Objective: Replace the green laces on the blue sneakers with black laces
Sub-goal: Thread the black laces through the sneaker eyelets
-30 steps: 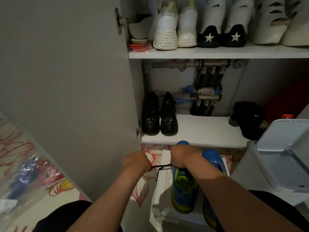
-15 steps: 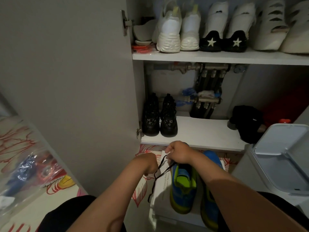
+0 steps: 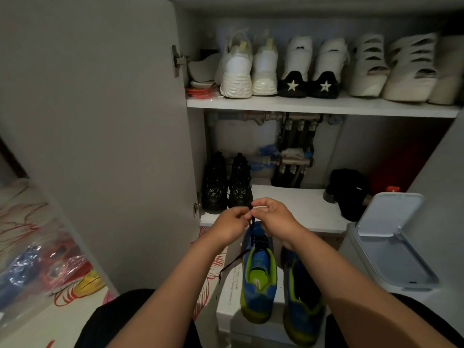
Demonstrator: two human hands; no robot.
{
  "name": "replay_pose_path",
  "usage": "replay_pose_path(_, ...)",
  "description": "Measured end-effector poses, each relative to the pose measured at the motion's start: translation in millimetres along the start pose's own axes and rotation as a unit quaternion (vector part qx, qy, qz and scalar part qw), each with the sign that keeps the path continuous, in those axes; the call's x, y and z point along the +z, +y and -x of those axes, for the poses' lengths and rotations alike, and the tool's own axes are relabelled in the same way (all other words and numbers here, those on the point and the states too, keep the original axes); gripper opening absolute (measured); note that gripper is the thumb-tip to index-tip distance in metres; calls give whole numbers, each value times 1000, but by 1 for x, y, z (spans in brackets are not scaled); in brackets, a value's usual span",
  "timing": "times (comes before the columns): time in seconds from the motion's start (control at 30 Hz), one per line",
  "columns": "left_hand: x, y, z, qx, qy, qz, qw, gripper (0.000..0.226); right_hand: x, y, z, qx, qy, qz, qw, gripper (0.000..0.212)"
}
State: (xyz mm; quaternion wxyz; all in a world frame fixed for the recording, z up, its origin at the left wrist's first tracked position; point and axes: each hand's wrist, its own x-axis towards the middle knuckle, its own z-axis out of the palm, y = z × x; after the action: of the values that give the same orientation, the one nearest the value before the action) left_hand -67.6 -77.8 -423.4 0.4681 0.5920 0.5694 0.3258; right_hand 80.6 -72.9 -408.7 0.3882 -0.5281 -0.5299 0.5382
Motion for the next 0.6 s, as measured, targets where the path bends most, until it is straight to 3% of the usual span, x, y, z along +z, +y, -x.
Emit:
replay_pose_path(0.13,8,18,7,-38,-21,181,982,42,-7,-8,11,-10,-11,-11,1000,16)
replay_pose_path(0.27,16,24,5,-43,-20,326,944,20,-14,-11,21,-21,-14,-2,1000,15)
replay_pose_path(0.47,13,32,-1,26,22,345,938,14,-26,-4,26,-10,-8,51,999,27)
replay_pose_path(0.6,10,34,1,27,28,151,988,23,-32,3,23,-47,65,95,992,29)
